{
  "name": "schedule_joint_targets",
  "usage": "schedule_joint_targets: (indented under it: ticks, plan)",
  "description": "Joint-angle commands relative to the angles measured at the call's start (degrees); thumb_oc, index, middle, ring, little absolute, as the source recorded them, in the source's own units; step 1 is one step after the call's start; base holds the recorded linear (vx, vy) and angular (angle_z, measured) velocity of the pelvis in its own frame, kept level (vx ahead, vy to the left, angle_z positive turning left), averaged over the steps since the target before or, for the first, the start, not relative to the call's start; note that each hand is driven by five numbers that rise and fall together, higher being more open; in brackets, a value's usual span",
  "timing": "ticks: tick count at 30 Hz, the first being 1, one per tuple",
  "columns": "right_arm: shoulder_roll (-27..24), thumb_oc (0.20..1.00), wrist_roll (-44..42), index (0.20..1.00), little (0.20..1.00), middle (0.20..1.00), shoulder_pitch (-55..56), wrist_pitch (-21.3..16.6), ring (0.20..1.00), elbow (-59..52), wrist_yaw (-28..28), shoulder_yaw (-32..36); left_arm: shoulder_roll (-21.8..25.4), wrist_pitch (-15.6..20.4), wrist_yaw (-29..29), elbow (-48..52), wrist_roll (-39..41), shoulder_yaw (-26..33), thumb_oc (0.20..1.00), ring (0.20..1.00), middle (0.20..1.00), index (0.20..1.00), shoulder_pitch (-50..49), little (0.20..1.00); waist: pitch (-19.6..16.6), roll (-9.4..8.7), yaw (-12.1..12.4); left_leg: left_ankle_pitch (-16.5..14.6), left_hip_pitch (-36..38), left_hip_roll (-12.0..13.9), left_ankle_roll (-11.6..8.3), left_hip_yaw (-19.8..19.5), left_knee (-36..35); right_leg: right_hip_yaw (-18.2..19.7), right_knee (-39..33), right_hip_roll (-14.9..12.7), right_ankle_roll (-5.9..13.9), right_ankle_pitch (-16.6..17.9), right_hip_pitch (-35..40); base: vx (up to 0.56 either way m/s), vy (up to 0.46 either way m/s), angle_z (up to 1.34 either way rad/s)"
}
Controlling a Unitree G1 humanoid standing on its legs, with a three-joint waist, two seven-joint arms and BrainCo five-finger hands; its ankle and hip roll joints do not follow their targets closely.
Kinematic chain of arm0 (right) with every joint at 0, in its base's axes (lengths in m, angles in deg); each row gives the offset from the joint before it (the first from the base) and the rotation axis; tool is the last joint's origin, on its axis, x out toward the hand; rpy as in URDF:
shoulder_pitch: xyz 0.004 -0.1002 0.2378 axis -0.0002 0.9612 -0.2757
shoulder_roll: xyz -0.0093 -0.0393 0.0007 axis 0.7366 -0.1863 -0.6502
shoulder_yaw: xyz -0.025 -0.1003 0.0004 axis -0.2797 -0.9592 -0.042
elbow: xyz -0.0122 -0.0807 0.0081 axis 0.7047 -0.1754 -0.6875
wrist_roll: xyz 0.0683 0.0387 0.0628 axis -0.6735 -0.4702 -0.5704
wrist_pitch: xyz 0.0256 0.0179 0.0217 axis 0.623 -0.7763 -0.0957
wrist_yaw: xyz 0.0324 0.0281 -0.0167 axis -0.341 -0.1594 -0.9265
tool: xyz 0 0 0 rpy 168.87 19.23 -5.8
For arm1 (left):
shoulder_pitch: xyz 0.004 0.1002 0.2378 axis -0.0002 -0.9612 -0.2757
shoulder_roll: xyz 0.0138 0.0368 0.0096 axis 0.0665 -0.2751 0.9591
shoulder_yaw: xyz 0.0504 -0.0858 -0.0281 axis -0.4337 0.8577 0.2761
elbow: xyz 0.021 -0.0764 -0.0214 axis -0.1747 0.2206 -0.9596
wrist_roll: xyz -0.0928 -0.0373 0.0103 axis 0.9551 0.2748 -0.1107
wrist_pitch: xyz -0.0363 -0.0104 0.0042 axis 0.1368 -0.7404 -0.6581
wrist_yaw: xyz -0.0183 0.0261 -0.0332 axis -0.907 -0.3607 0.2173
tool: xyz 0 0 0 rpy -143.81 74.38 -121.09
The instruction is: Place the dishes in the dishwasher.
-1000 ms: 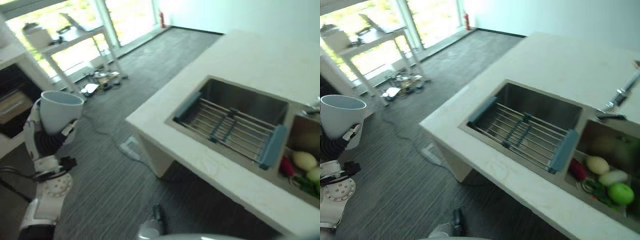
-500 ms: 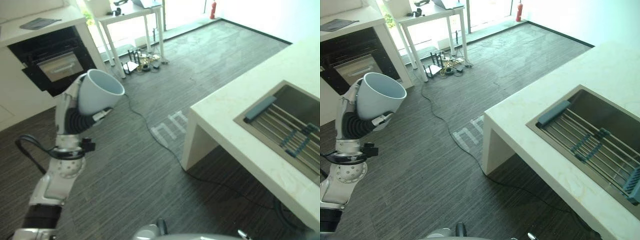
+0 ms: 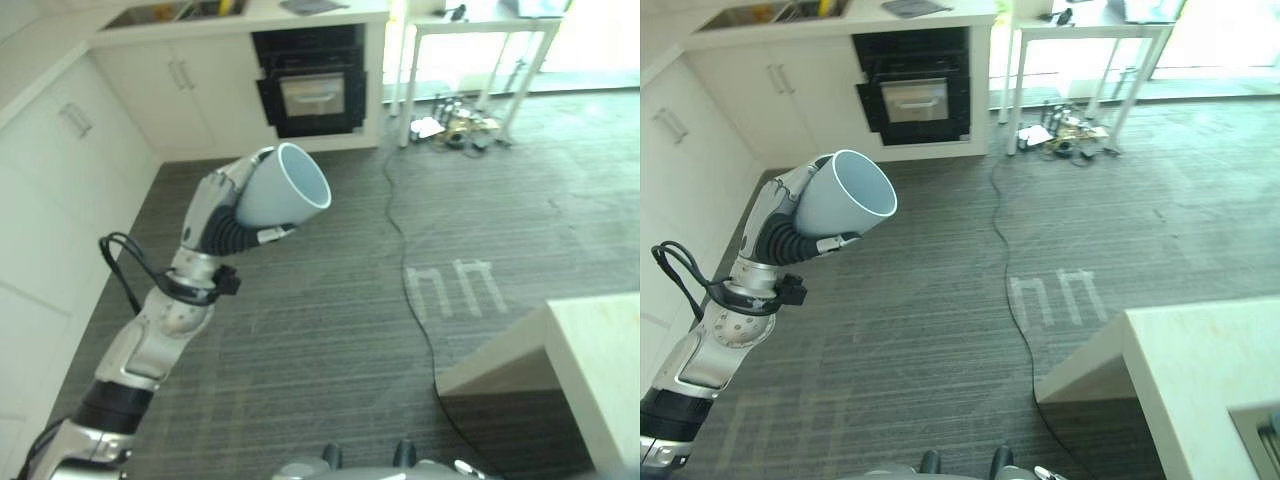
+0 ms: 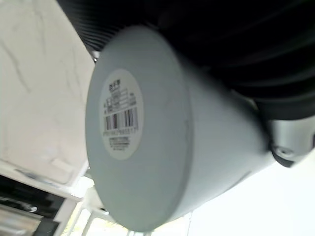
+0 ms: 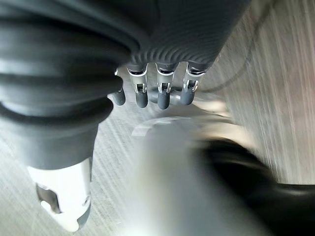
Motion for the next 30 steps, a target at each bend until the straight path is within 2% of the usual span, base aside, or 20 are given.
schedule_joint_targets:
  ticks: [1, 4, 6, 9, 12, 15, 21, 23, 26, 27, 29, 30]
  plan:
    - [0.6, 1.0, -1.9, 1.0, 1.0, 1.0, -0.9, 0.0, 1.0, 0.4, 1.3, -0.3, 1.9, -0.8, 1.1, -0.3, 6.4, 4.7, 0.2, 0.2, 0.2, 0.2, 3.8, 0.2, -2.4, 0.43, -1.2, -3.1, -3.9, 2.2, -2.53, 2.1, 1.0, -2.4, 5.4, -3.0, 4.37, -9.1, 0.3, 0.03, -0.08, 0.28]
    - [0.4, 1.0, -2.1, 1.0, 1.0, 1.0, -1.0, 0.5, 1.0, 0.8, -0.2, 0.2, 2.3, 0.6, 3.7, 0.4, 8.2, 6.1, 0.2, 0.2, 0.2, 0.2, 2.8, 0.2, -2.2, 0.85, -0.9, -2.0, -4.2, 3.3, -3.52, 4.3, 0.7, -4.6, 5.1, -3.0, 4.08, -9.1, 1.0, 0.01, -0.021, 0.31]
    - [0.2, 1.0, -1.3, 1.0, 1.0, 1.0, -0.5, -0.7, 1.0, 1.5, -0.8, 1.1, 2.1, 1.7, 5.8, 1.0, 9.0, 6.0, 0.2, 0.2, 0.2, 0.2, 2.8, 0.2, -1.8, 1.19, -1.4, -1.0, -4.0, 4.5, -4.46, 7.8, 0.0, -7.2, 4.4, -3.3, 4.23, -8.6, 1.7, -0.04, 0.06, 0.51]
    - [-0.1, 1.0, -4.5, 1.0, 1.0, 1.0, 0.0, -1.5, 1.0, 2.0, -1.6, 2.2, 1.7, 3.9, 6.4, 0.5, 9.2, 4.4, 0.2, 0.2, 0.2, 0.2, 3.6, 0.2, -1.5, 1.59, -2.7, 0.4, -3.5, 6.4, -5.78, 14.2, -1.3, -10.8, 3.0, -4.6, 4.92, -7.7, 2.9, -0.04, 0.131, 0.83]
    - [-0.6, 1.0, -4.3, 1.0, 1.0, 1.0, -0.2, -0.4, 1.0, 2.4, -2.3, 3.2, 1.3, 3.7, 6.3, 0.1, 9.3, 3.8, 0.2, 0.2, 0.2, 0.2, 3.9, 0.2, -2.1, 1.67, -3.0, -0.8, -2.4, 6.2, -6.16, 14.8, -1.8, -11.2, 2.4, -5.5, 5.68, -7.8, 3.7, 0.02, 0.183, 0.7]
    - [-0.3, 1.0, -1.8, 1.0, 1.0, 1.0, 0.1, 0.0, 1.0, 3.0, -2.4, 3.7, 0.6, 3.7, 6.5, -0.4, 7.9, 3.2, 0.2, 0.2, 0.2, 0.2, 4.3, 0.2, -2.4, 1.67, -3.1, -0.9, -2.1, 5.0, -4.73, 14.5, -1.6, -11.8, 3.5, -6.6, 5.91, -6.6, 2.6, -0.04, 0.163, 0.3]
    - [1.1, 1.0, 0.7, 1.0, 1.0, 1.0, 0.9, 1.1, 1.0, 3.8, -4.6, 3.5, 0.6, 1.8, 6.3, -0.9, 6.5, 2.4, 0.2, 0.2, 0.2, 0.2, 5.1, 0.2, -3.0, 1.31, -3.2, -2.8, -0.8, 2.5, -2.31, 12.4, -2.2, -9.9, 5.5, -8.5, 7.67, -5.9, 1.4, 0.0, 0.195, -0.12]
    - [1.2, 1.0, 1.3, 1.0, 1.0, 1.0, 1.2, 1.4, 1.0, 4.0, -5.4, 3.9, 0.9, 1.2, 7.6, -1.0, 6.1, 2.5, 0.2, 0.2, 0.2, 0.2, 5.3, 0.2, -3.0, 1.3, -3.0, -3.1, -0.8, 1.5, -1.29, 11.6, -2.4, -9.3, 8.0, -9.5, 8.5, -6.3, 0.5, -0.01, 0.201, 0.0]
    - [1.6, 1.0, 0.0, 1.0, 1.0, 1.0, 1.4, 1.2, 1.0, 3.6, -5.7, 4.2, 1.4, 1.5, 9.3, -1.4, 5.5, 2.2, 0.2, 0.2, 0.2, 0.2, 6.1, 0.2, -2.5, 1.39, -3.0, -3.4, -0.9, 0.5, 0.69, 10.7, -2.2, -7.5, 17.1, -10.3, 8.8, -7.4, -1.9, -0.01, 0.184, 0.08]
    - [1.7, 1.0, -0.2, 1.0, 1.0, 1.0, 1.6, 1.1, 1.0, 3.1, -5.5, 4.4, 1.5, 1.6, 9.6, -1.7, 5.2, 2.0, 0.2, 0.2, 0.2, 0.2, 6.4, 0.2, -2.1, 1.45, -3.3, -3.5, -0.9, 0.0, 1.63, 10.2, -2.2, -6.2, 22.2, -10.8, 8.97, -6.5, -4.0, 0.0, 0.18, 0.13]
    - [1.8, 1.0, 0.2, 1.0, 1.0, 1.0, 1.7, 0.4, 1.0, 2.1, -4.7, 4.3, 1.9, 1.8, 9.8, -2.6, 5.0, 1.4, 0.2, 0.2, 0.2, 0.2, 7.2, 0.2, -1.0, 1.33, -4.0, -3.9, -0.4, -0.7, 2.43, 9.6, -2.4, -4.5, 27.2, -11.1, 8.97, -4.5, -8.0, -0.01, 0.1, 0.07]
    - [1.7, 1.0, 0.3, 1.0, 1.0, 1.0, 1.2, -0.1, 1.0, 1.3, -4.1, 3.6, 2.3, 1.9, 9.8, -3.2, 5.0, 0.9, 0.2, 0.2, 0.2, 0.2, 8.1, 0.2, -0.4, 1.16, -4.2, -3.9, -0.2, -0.5, 1.83, 10.0, -2.4, -5.0, 24.9, -10.8, 8.68, -3.8, -9.4, 0.0, -0.018, 0.28]
